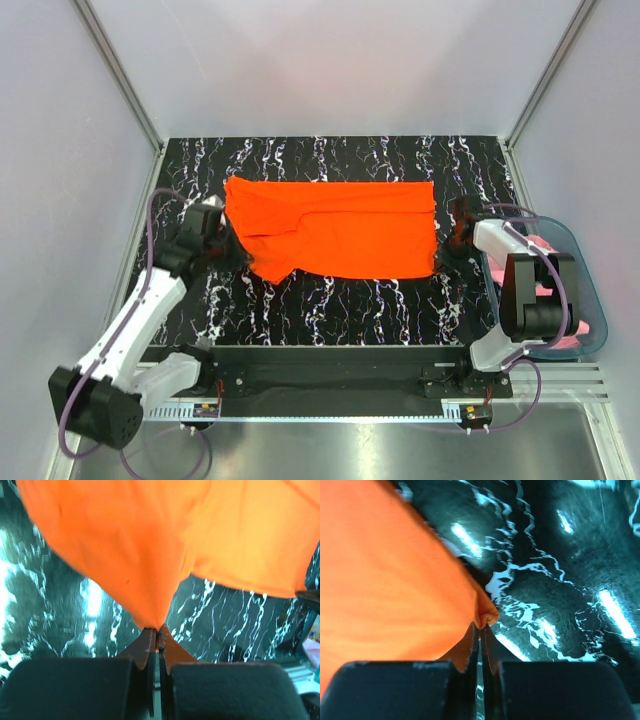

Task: Fold and stack the t-shirts
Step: Fold the tshirt

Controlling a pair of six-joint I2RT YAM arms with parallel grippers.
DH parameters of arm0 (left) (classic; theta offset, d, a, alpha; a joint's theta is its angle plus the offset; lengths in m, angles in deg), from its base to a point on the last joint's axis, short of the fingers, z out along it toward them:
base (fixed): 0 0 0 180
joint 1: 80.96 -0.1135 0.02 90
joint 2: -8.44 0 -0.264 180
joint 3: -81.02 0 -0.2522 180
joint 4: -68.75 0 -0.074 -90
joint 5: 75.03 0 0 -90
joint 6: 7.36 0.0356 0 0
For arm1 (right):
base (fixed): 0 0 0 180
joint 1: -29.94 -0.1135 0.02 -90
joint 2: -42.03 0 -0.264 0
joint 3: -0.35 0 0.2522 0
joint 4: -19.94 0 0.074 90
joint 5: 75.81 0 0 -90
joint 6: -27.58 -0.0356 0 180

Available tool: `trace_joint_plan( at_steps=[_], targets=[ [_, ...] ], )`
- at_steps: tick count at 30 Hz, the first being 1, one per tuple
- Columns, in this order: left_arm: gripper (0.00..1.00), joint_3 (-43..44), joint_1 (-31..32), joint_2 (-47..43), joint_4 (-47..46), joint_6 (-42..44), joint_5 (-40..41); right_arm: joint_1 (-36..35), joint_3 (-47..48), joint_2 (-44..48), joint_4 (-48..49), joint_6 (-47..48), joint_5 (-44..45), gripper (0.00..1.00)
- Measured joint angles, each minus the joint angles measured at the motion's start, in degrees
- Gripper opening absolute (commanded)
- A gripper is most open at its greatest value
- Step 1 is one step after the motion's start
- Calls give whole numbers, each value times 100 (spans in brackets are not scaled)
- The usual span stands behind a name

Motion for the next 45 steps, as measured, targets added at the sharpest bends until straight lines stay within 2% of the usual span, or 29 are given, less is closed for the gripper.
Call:
trace_joint_plan(
  at_steps=[6,15,18,24,28,36,39,40,42,43,44,45],
  targets=[
    [0,1491,-9,1585,-44,498,275,0,1156,-535,-527,516,-131,0],
    [0,3460,-365,3993,-146,1051,341,35,3451,-2374,-1196,898,-452,0],
    [0,4116,-577,4555,-146,1172,317,107,4087,-2826,-1412,931,-509,0],
    [0,5224,-914,5379,-175,1281,122,254,4712,-3193,-1729,942,-555,0],
    [0,5613,-1012,5772,-223,1305,-61,310,5165,-3471,-1897,946,-603,0],
    [0,5643,-1060,6207,-192,1340,-260,328,6008,-4205,-2140,1001,-839,2],
    [0,5707,-1119,6277,-173,1362,-291,328,6227,-4382,-2286,1005,-887,6],
    [0,5751,-1139,6306,-177,1368,-299,330,6334,-4450,-2330,1005,-896,18],
    [2,5821,-1165,6365,-173,1412,-302,339,6509,-4535,-2417,1021,-892,29],
    [6,5873,-1172,6406,-168,1451,-299,350,6629,-4586,-2463,1051,-883,33],
    [13,5930,-1180,6452,-173,1497,-286,365,6756,-4623,-2503,1084,-844,41],
    [33,6002,-1189,6513,-164,1572,-254,385,6916,-4666,-2555,1139,-748,45]
  ],
)
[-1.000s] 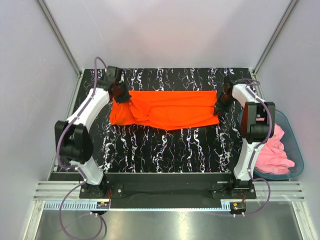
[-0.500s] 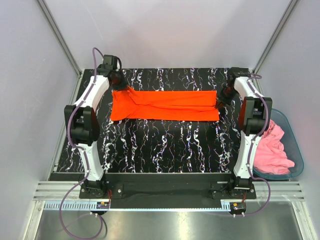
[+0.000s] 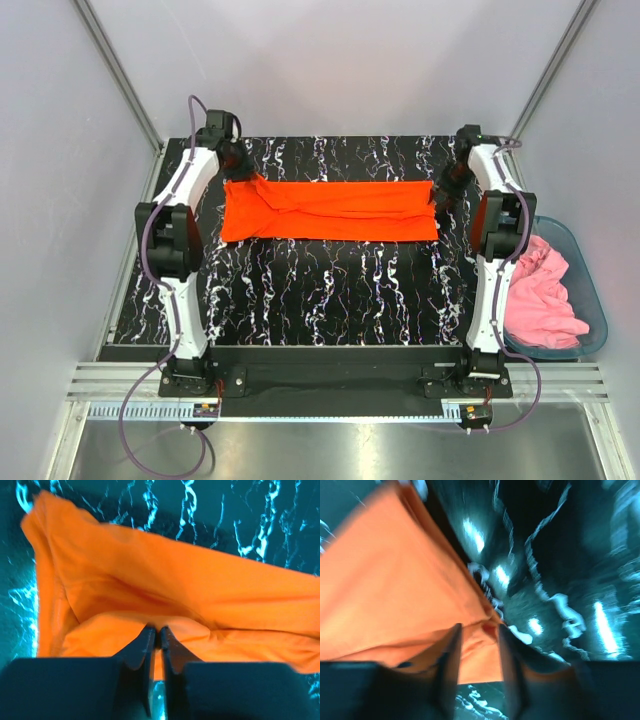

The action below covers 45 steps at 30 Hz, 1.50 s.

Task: Fold and stack the t-shirts
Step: Fold the tshirt

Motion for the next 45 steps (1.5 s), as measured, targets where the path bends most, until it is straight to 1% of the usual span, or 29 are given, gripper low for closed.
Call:
trace_joint_plan(
  at_steps=[1,2,3,5,6,7,9,10,13,16,17,21,26,27,29,30,31,32,33,34,35,37,40,44,45],
  targets=[
    [41,79,-4,61,15,85,44,28,225,-57,-103,90,85,47],
    [44,142,-4,103,22,146,79,59,450,-105,-168,179,192,49],
    [49,184,-4,129,22,197,151,92,684,-131,-280,240,232,50],
    [55,166,-4,96,55,269,271,127,896,-72,-358,302,238,52],
    [59,79,-4,33,42,302,315,142,850,11,-337,304,203,55],
    [61,-94,-11,-83,28,323,348,146,647,177,-264,304,162,57],
    [64,-643,-22,-485,48,352,352,94,31,592,-129,304,-37,57],
    [67,-986,-39,-739,33,354,334,42,-348,822,15,295,-164,57],
    [70,-1965,-184,-1554,96,365,76,-199,-1215,1327,243,275,-667,57],
    [71,-2551,-400,-2000,92,391,-177,-439,-1622,1432,470,295,-1060,56],
    [73,-2673,-468,-2037,72,400,-212,-507,-1738,1429,566,306,-1187,55],
    [73,-2959,-702,-1910,2,485,-269,-612,-1965,1403,708,352,-1462,51],
    [72,-2988,-942,-1497,-87,501,-415,-531,-2203,1414,876,420,-1493,52],
    [68,-2986,-977,-1397,-98,501,-415,-505,-2295,1421,887,431,-1493,53],
    [63,-2951,-1047,-1158,-101,509,-420,-459,-2470,1438,887,450,-1495,53],
    [57,-2918,-1080,-1021,-111,522,-435,-435,-2535,1440,885,452,-1493,53],
    [41,-2868,-1104,-872,-103,542,-461,-431,-2575,1445,885,452,-1491,53],
    [30,-2811,-1126,-726,-101,531,-496,-413,-2601,1447,881,452,-1486,53],
    [22,-2754,-1143,-590,-87,573,-511,-398,-2601,1447,881,452,-1478,53],
    [8,-2699,-1150,-470,-76,595,-546,-393,-2601,1449,894,452,-1473,53],
    [0,-2621,-1158,-407,-9,603,-581,-389,-2599,1449,901,450,-1462,52],
    [0,-2461,-1158,-361,39,728,-439,-389,-2597,1449,905,448,-1436,50],
    [0,-2319,-1130,-323,131,837,-140,-389,-2551,1449,901,413,-1368,43],
    [0,-2299,-1132,-323,221,883,116,-356,-2511,1449,968,323,-1163,36],
    [2,-2299,-1132,-323,245,890,166,-341,-2516,1447,975,295,-1088,35]
  ],
)
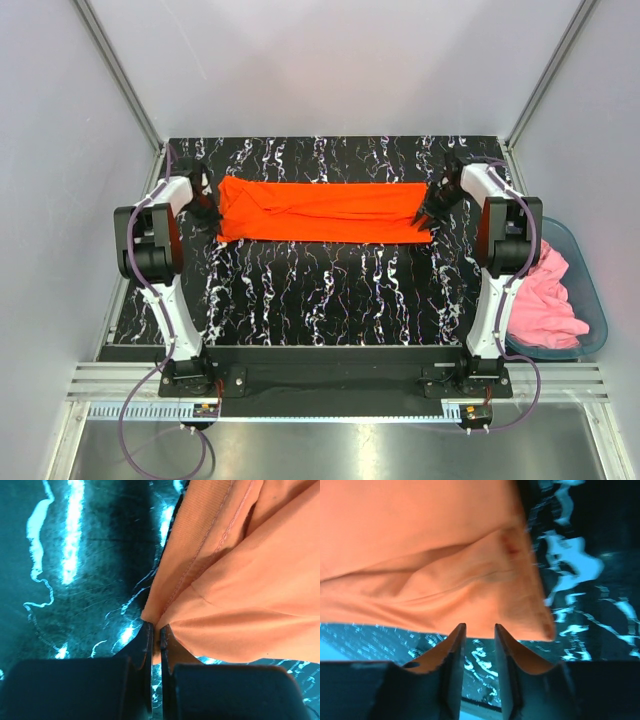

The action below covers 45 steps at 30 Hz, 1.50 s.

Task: Fold and stack the t-shirts
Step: Fold the tshirt

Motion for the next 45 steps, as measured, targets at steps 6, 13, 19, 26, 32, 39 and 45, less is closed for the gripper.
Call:
trace_joint_plan(
  at_steps=[6,13,19,26,32,39,45],
  targets=[
    [46,-227,7,-273,72,-33,476,210,-116,0,-4,-24,466,36],
    [37,-313,380,-1408,66,-402,341,61,7,131,-116,39,494,38],
    [33,144,1121,-1093,-566,-798,-754,-809,713,-44,-33,-258,114,37],
    [31,299,1502,232,-1099,-1231,-1679,-1880,1766,-968,299,-776,-391,29],
    [32,295,1565,428,-1187,-1434,-1779,-1932,1735,-1276,398,-1128,-619,20],
    [32,188,1565,428,-1318,-1471,-1779,-1926,1657,-1309,649,-1364,-708,21],
    [33,42,1561,400,-1360,-1467,-1777,-1908,2111,-1729,669,-1403,-470,24]
  ],
)
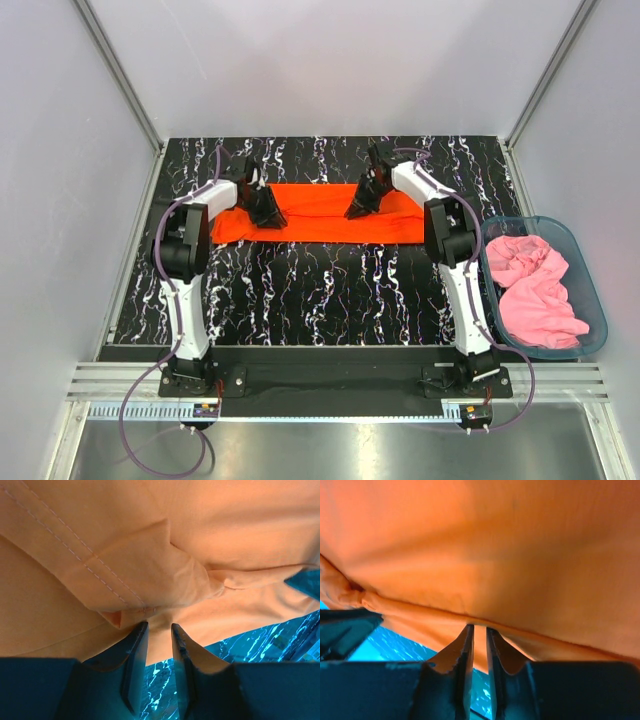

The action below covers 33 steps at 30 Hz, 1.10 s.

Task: Fold and stack the t-shirts
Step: Fold the tshirt

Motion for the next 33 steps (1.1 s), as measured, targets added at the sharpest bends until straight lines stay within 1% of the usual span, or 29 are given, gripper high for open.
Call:
trace_joint_plan(
  at_steps=[3,8,11,12,13,19,22,24,26,31,33],
  targets=[
    [35,-85,0,-105,13,46,26,24,378,-168,-90,24,164,26],
    [39,-168,11,-387,57,107,74,162,1467,-435,-413,284,452,31],
    [41,-173,39,-542,50,109,92,278,1729,-361,-632,553,575,34],
    [41,-170,57,-575,52,109,92,304,1650,-280,-671,623,577,35],
    [41,-157,74,-599,55,109,90,334,1423,-144,-691,721,579,38],
    [41,22,136,-564,66,109,37,424,-811,1115,-787,1176,621,39],
    [41,46,138,-516,66,109,28,579,-1486,1425,-678,1226,540,39],
    [41,39,138,-494,81,111,31,778,-1633,1410,-553,1266,525,39],
    [41,-13,138,-498,90,129,44,988,-1582,1307,-476,1311,518,39],
    [42,-586,136,-826,129,201,170,1412,-979,800,-304,1416,511,40],
    [44,-835,122,-1056,188,238,245,1519,-787,671,-297,1436,505,40]
  ],
)
